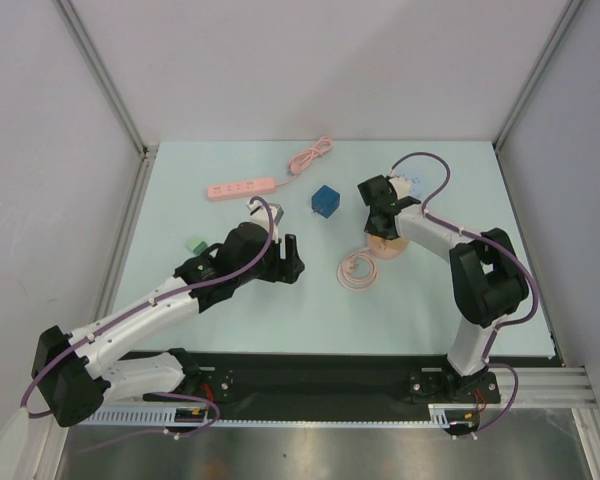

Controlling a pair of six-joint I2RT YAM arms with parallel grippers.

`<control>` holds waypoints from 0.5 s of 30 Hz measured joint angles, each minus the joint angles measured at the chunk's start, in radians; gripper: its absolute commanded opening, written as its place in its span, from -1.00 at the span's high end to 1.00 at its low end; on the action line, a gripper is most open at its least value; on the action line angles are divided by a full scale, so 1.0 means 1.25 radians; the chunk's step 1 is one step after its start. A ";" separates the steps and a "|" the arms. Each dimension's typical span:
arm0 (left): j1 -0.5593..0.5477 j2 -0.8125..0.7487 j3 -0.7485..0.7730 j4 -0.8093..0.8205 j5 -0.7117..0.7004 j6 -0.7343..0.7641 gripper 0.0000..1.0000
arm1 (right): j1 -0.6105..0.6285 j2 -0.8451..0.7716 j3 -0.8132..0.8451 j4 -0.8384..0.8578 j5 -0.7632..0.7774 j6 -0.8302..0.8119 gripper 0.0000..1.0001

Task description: Insert the plug

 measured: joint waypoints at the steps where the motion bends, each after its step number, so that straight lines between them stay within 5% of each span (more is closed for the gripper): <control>1: 0.000 0.000 0.000 0.000 0.000 0.000 -0.55 | 0.001 -0.001 -0.005 0.005 0.001 0.001 1.00; 7: 0.000 -0.001 0.000 0.000 -0.001 0.000 -0.57 | 0.001 -0.012 0.002 0.007 0.004 0.000 0.89; 11: 0.000 -0.001 0.000 -0.001 -0.001 0.000 -0.59 | -0.001 -0.005 0.029 -0.027 -0.002 -0.002 0.18; 15: 0.000 -0.005 0.001 -0.010 -0.002 0.000 -0.63 | -0.005 0.023 0.080 -0.089 -0.035 -0.009 -0.18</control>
